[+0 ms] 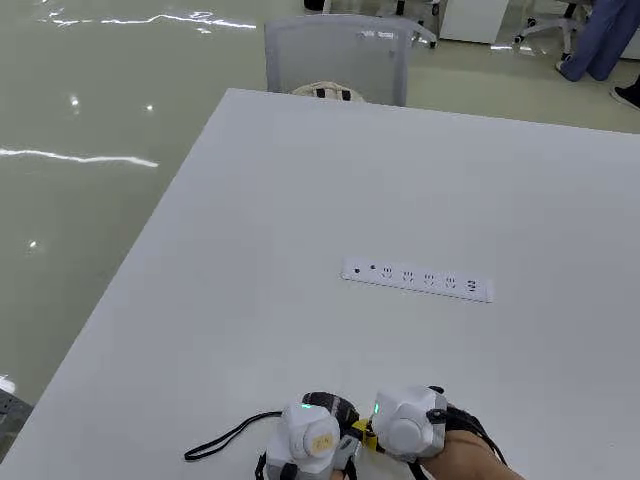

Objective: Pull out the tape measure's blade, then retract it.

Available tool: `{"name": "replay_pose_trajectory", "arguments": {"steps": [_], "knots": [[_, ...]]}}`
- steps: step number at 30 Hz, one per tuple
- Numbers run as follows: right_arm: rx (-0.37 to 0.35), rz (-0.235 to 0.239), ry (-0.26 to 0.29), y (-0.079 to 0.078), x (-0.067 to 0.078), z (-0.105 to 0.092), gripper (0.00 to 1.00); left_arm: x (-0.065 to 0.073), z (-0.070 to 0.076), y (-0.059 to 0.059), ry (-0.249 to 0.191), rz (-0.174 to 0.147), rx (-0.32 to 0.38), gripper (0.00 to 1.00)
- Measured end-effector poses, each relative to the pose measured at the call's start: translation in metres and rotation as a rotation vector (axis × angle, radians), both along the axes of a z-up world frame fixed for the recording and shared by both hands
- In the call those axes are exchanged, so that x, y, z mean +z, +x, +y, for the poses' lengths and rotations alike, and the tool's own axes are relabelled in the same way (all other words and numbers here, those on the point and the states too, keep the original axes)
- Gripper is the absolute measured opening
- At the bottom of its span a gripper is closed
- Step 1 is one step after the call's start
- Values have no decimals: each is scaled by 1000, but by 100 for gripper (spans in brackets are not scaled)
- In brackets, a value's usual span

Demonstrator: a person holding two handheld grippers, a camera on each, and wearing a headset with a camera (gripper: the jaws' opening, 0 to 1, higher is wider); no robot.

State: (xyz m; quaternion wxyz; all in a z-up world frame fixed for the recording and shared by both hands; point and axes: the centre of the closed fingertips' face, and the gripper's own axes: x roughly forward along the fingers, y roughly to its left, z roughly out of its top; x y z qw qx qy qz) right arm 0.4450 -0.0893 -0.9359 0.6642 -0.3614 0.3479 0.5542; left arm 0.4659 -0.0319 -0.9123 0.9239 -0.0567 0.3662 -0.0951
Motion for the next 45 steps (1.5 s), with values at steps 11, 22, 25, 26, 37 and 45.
{"name": "replay_pose_trajectory", "arguments": {"steps": [11,22,25,26,37,45], "knots": [[15,1,-4,0,0,3,14,-1,0,0,-3,2,1,62],[30,-3,-12,0,0,5,14,-1,0,0,-3,3,1,62],[37,-6,-16,0,0,5,15,0,0,0,-2,2,2,62],[38,-7,-17,0,-1,5,15,0,0,0,-1,1,2,62],[31,-11,-16,1,-1,4,15,-1,0,0,6,-2,5,63],[7,-7,-15,1,-1,4,16,0,1,0,-7,-7,15,64]]}}
